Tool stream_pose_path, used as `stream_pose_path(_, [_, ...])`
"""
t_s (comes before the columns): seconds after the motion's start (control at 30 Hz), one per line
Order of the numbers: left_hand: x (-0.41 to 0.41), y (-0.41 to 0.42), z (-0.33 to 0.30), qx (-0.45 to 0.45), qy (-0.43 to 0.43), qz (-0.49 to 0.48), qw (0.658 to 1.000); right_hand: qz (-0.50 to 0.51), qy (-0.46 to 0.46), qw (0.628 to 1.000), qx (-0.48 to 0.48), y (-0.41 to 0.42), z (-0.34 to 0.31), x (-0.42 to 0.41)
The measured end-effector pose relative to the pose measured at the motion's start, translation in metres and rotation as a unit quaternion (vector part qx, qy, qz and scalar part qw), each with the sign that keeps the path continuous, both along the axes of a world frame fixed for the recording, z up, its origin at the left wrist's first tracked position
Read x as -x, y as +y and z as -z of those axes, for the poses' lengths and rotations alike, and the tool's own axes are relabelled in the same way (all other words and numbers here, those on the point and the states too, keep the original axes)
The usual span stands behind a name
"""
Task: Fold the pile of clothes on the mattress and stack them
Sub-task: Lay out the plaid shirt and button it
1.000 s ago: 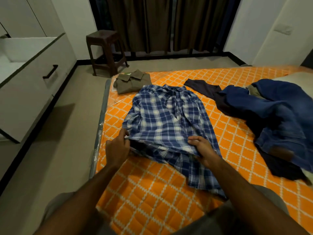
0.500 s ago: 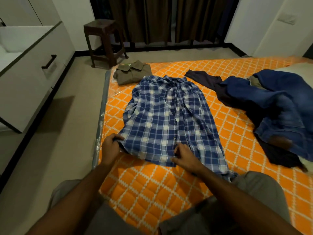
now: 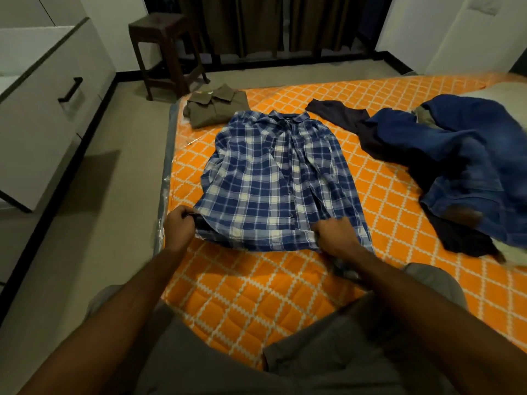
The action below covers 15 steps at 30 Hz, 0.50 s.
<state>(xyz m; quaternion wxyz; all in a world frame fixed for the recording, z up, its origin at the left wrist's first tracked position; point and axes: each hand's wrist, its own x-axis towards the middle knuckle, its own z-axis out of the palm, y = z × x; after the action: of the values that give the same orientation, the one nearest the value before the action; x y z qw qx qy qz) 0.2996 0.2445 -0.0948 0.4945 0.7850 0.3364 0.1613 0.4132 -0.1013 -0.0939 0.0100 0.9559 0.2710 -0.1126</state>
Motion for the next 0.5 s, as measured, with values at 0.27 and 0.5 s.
stream_pose_path(0.27, [0.02,0.003,0.011,-0.327,0.137,0.162,0.921,-0.103,0.052,0.992,0.06,-0.011,-0.014,0.015])
stream_pose_path(0.5, [0.026,-0.02,0.029,-0.544,0.125,0.393,0.731,-0.132,-0.009,0.98,-0.152,0.011,0.022,0.052])
